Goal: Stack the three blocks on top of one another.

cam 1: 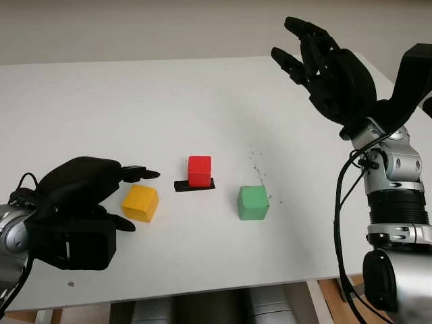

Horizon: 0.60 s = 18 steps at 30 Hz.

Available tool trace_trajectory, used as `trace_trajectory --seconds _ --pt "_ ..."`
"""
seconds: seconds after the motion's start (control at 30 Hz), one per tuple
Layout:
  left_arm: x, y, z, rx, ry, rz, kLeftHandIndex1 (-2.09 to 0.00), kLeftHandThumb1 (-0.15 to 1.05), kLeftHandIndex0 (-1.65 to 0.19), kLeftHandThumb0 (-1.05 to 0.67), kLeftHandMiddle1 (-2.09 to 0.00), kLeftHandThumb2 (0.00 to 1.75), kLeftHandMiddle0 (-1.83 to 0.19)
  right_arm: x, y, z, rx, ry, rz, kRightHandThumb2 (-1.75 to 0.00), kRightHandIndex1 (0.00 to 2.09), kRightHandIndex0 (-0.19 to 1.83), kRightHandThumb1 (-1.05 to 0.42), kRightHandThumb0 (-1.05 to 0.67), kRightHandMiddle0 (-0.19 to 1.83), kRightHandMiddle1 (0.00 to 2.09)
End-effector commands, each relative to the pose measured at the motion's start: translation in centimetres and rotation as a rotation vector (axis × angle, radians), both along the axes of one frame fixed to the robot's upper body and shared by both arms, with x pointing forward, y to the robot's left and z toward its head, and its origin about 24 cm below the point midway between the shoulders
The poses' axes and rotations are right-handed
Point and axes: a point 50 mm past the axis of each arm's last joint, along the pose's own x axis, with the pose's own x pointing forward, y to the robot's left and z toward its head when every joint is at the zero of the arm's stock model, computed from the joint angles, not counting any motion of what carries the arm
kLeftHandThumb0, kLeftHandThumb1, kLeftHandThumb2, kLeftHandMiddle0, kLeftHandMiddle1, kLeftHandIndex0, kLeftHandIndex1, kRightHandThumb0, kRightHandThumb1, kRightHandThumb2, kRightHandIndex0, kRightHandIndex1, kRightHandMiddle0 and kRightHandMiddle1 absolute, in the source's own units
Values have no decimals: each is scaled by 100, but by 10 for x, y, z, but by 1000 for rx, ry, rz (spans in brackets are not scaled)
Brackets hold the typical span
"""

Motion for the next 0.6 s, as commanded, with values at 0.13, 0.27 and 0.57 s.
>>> trace_trajectory --seconds 0.13,0.27,0.57 --pt "0 -1 -7 -48 -3 -12 -26 79 -43 -51 -19 5 -55 -3 0 3 -13 -25 -1 -51 18 15 -105 -68 -19 70" --pt "0 -2 -11 -54 -17 -21 -52 80 -34 -44 -77 6 -32 -3 0 2 -15 -26 -3 -51 19 15 -105 -68 -19 70" --pt "1 -4 -17 -60 -76 -52 -119 95 -41 -17 -201 6 -36 -4 -1 0 -23 -23 0 -53 19 13 -105 -67 -19 66"
